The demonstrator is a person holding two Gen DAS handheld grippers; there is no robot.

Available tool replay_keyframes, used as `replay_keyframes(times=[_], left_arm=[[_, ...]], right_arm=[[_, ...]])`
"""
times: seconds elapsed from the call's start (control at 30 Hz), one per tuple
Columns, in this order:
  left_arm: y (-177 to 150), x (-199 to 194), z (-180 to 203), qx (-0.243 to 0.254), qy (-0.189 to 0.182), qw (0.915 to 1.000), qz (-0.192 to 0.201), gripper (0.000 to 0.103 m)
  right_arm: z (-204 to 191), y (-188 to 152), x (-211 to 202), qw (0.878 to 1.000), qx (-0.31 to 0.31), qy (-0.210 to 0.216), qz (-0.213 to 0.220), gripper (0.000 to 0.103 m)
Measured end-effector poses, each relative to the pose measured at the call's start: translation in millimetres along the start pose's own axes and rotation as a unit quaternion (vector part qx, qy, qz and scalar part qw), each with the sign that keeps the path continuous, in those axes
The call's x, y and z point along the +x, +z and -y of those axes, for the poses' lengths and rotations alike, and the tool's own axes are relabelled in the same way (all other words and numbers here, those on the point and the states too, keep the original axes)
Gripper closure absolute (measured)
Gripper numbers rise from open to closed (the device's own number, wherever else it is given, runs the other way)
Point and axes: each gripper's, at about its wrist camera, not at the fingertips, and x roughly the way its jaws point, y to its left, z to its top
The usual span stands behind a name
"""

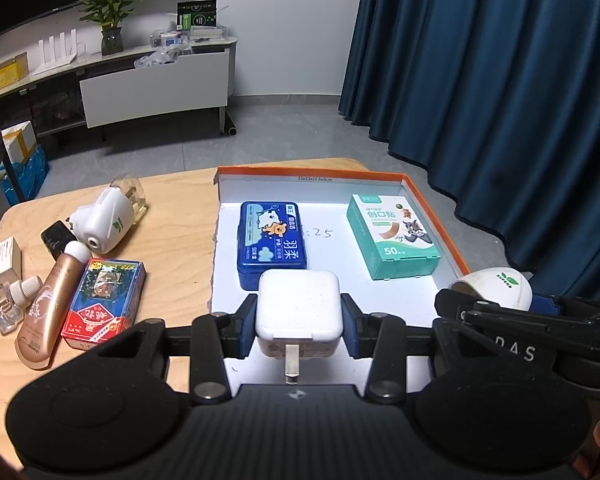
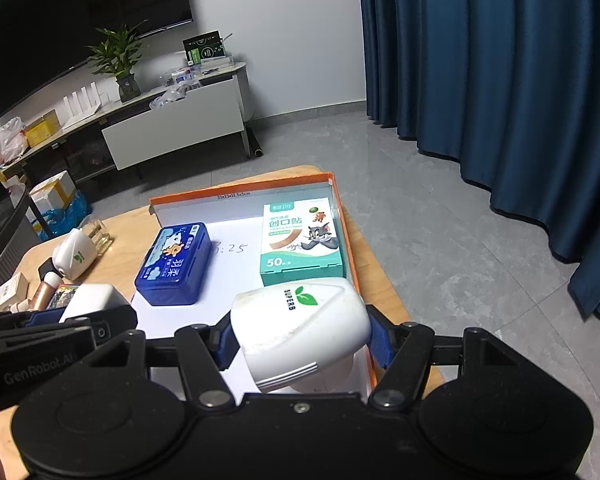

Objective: Organize rigid objects

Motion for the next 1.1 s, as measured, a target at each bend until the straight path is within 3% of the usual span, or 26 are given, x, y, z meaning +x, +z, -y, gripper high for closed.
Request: replay_keyframes(times=[1.1], left_arm=[[-1.0,9.2,-3.9,-0.004,0.002,0.9999,-0.010,0.061]], right_arm=[[-3.2,3.4,14.5,1.000,-0.013,-0.003,-0.013,0.024]])
